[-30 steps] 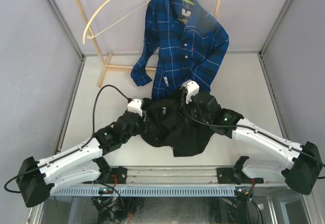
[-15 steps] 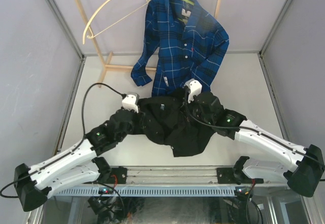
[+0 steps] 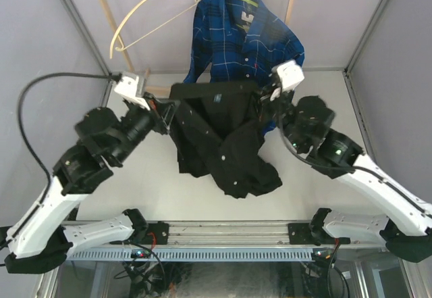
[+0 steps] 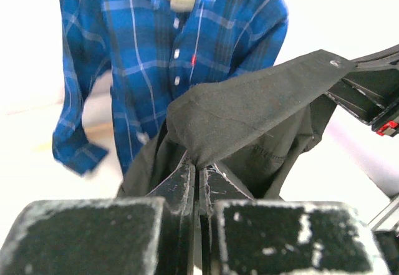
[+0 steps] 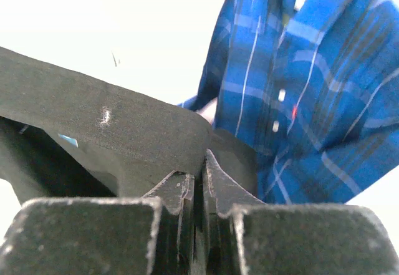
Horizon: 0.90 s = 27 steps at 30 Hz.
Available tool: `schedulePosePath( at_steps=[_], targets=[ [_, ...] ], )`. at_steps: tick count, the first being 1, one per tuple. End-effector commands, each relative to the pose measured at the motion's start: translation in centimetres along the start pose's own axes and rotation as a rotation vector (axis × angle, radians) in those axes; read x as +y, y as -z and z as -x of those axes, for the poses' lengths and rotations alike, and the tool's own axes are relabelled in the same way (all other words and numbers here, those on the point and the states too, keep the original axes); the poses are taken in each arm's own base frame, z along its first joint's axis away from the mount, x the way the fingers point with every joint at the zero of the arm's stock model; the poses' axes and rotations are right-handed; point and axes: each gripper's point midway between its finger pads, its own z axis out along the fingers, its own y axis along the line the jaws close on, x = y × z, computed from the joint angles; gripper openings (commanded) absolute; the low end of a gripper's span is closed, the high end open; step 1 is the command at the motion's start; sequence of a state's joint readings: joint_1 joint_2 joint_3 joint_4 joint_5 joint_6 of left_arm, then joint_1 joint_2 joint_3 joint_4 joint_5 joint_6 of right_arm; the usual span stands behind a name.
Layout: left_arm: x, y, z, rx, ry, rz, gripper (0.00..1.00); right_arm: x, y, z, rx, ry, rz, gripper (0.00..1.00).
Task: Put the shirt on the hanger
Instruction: Adjust the shirt at the center of the board.
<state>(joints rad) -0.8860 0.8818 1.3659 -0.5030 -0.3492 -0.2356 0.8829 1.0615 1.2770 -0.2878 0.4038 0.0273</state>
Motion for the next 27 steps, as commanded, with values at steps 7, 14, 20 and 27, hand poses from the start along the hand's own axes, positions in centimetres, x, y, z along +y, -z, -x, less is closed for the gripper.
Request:
schedulePosePath(
  at_steps=[7, 14, 20, 27],
  targets=[
    [-1.1, 6.1, 19.1, -0.353, -0.094, -0.038, 0.0, -3.4, 7.5, 22.2, -0.481, 0.048, -0.13, 0.0],
    [-2.0, 8.6, 23.9, -0.468, -0.05, -0.089, 0.0, -2.4, 9.8, 28.4, -0.6, 0.099, -0.128, 0.0],
    [-2.7, 10.6, 26.3, -0.541, -0.008, -0.138, 0.0, 0.6, 11.5, 30.3, -0.633, 0.146, -0.081, 0.0],
    [-2.0, 10.5, 24.1, -0.484, 0.015, -0.121, 0.0, 2.6, 12.4, 28.4, -0.565, 0.195, -0.076, 0.0]
  ],
)
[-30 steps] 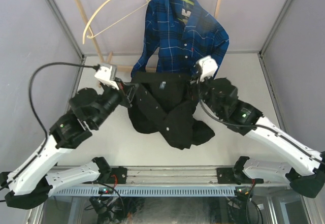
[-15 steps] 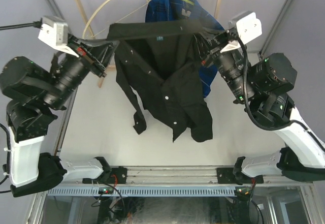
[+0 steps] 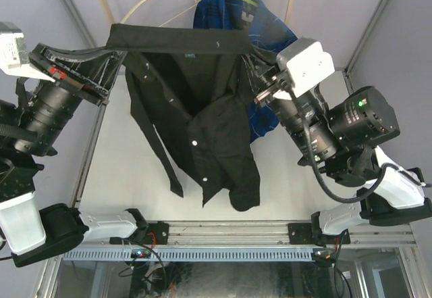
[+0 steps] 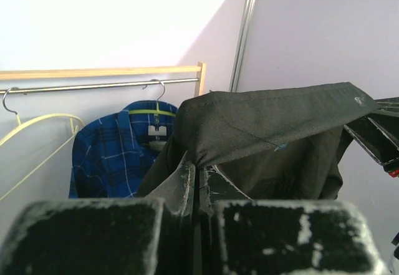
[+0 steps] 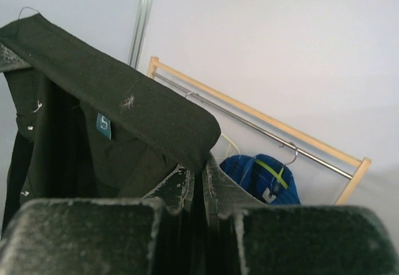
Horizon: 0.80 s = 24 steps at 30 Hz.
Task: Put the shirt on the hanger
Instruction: Adjust the shirt at the center of the board.
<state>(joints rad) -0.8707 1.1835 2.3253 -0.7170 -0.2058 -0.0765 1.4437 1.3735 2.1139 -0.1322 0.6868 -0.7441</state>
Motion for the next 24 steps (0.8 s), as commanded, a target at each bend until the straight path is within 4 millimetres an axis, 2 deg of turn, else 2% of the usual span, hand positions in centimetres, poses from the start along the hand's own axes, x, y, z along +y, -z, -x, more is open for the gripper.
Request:
schedulePosePath(
  at_steps=[1, 4, 7, 10, 13, 15, 16, 17, 19, 20, 24],
  targets=[
    [2.2, 2.4, 2.1, -0.073, 0.025, 0.101, 0.0, -5.5, 2.3, 1.5, 0.015, -0.036, -0.177, 0.0],
    [4.4, 2.4, -0.4, -0.011, -0.024, 0.217, 0.0, -5.2, 1.7, -0.1, 0.065, -0.032, -0.188, 0.0],
    [6.5, 1.4, -4.9, 0.102, -0.093, 0.337, 0.0, -4.9, 0.1, -4.1, 0.155, -0.079, -0.16, 0.0],
    [8.6, 0.2, -10.6, 0.218, -0.153, 0.45, 0.0, -5.1, -1.5, -10.2, 0.278, -0.129, -0.144, 0.0],
    [10.3, -0.6, -16.9, 0.314, -0.144, 0.489, 0.0, -3.8, -2.8, -17.1, 0.415, -0.199, -0.09, 0.0],
    [11.7, -0.5, -21.3, 0.381, -0.134, 0.515, 0.0, -3.2, -2.7, -21.8, 0.493, -0.269, -0.09, 0.0],
    [12.2, -0.4, -23.0, 0.404, -0.13, 0.525, 0.0, -2.5, -2.1, -25.3, 0.55, -0.282, -0.09, 0.0],
    [12.6, -0.2, -24.8, 0.432, -0.128, 0.528, 0.0, -2.1, -1.5, -27.4, 0.576, -0.309, -0.095, 0.0],
    [12.8, 0.0, -27.3, 0.47, -0.117, 0.517, 0.0, -1.5, -0.4, -30.0, 0.601, -0.361, -0.098, 0.0],
    [12.8, 0.2, -28.5, 0.488, -0.11, 0.509, 0.0, -1.3, 0.0, -30.4, 0.597, -0.381, -0.092, 0.0],
    [12.6, -0.2, -28.9, 0.483, -0.087, 0.488, 0.0, -2.0, 0.8, -31.1, 0.59, -0.388, -0.108, 0.0]
  ],
)
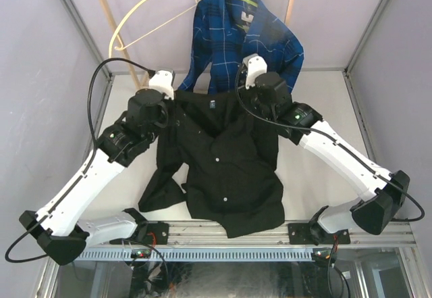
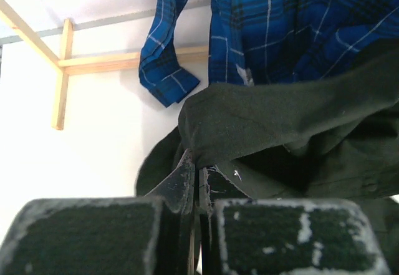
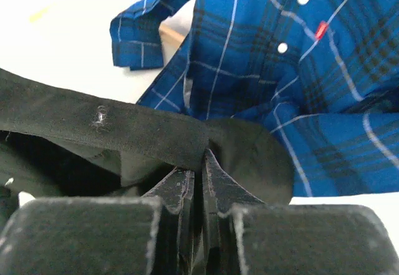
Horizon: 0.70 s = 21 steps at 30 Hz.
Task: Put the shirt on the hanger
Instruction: Adjust the shirt at the center of the board.
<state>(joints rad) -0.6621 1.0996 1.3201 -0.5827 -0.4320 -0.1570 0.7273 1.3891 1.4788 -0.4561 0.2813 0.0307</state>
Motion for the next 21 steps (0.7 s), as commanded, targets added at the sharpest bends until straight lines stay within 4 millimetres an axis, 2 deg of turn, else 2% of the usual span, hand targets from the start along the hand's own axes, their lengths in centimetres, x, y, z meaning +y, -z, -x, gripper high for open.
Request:
schedulePosePath(
  at_steps=[1, 4, 7, 11, 16, 19, 21],
  targets=[
    [-0.3, 1.4, 5.2, -0.185, 0.129, -0.049, 0.0, -0.4, 3.8, 6.9, -0.24, -0.165, 0.06, 0.0],
    [0.1, 1.3, 6.2, -0.198, 0.123, -0.038, 0.0, -1.2, 4.2, 7.6, -0.269, -0.177, 0.06, 0.0],
    [0.8, 1.3, 7.7, -0.224, 0.128, -0.026, 0.0, -1.9, 4.9, 9.4, -0.335, -0.18, 0.056, 0.0],
    [1.7, 1.4, 11.2, -0.275, 0.137, -0.017, 0.0, -2.9, 6.0, 12.7, -0.429, -0.183, 0.058, 0.0],
    [2.0, 1.1, 15.1, -0.322, 0.13, -0.013, 0.0, -4.7, 6.0, 15.8, -0.474, -0.19, 0.039, 0.0],
    [1.8, 0.5, 15.9, -0.325, 0.124, -0.014, 0.0, -5.3, 5.3, 16.5, -0.472, -0.185, 0.034, 0.0],
    [1.5, 0.1, 15.6, -0.304, 0.122, -0.028, 0.0, -5.3, 5.4, 16.5, -0.455, -0.182, 0.038, 0.0]
  ],
)
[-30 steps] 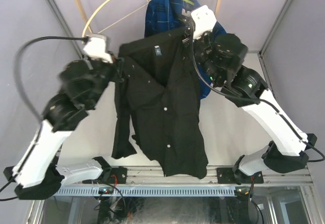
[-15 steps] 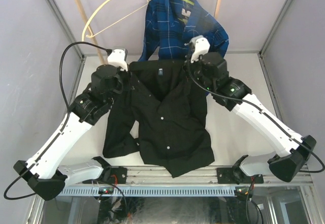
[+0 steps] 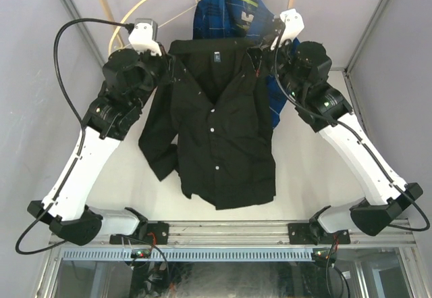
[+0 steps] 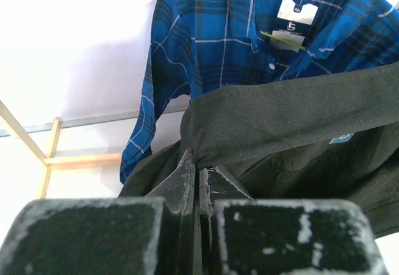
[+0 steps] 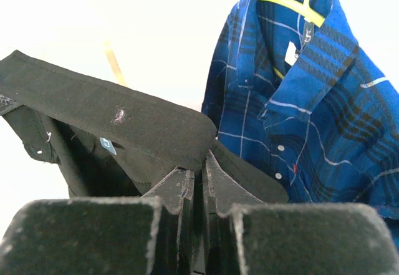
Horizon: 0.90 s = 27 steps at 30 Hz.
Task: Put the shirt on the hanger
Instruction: Adjust the shirt at the center of the board.
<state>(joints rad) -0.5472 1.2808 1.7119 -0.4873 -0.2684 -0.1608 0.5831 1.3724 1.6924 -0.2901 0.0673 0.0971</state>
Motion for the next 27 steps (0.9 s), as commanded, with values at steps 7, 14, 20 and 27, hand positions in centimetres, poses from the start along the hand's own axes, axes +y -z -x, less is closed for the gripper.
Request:
schedulePosePath(
  at_steps=[7, 14, 20, 27],
  targets=[
    [0.9, 2.4, -2.9, 0.048, 0.053, -0.026, 0.0, 0.1, 4.4, -1.2, 0.005, -0.024, -0.003, 0.0],
    [-1.7, 8.9, -4.5, 0.073, 0.02, -0.126, 0.0, 4.5, 9.7, -3.0, 0.052, 0.015, 0.053, 0.0],
    [-1.3, 9.7, -10.5, 0.192, 0.056, -0.109, 0.0, 5.0, 11.1, -7.0, 0.153, -0.032, 0.026, 0.0],
    [-1.6, 9.6, -20.0, 0.426, 0.03, -0.133, 0.0, 6.0, 11.9, -16.1, 0.404, -0.121, 0.073, 0.0]
  ],
)
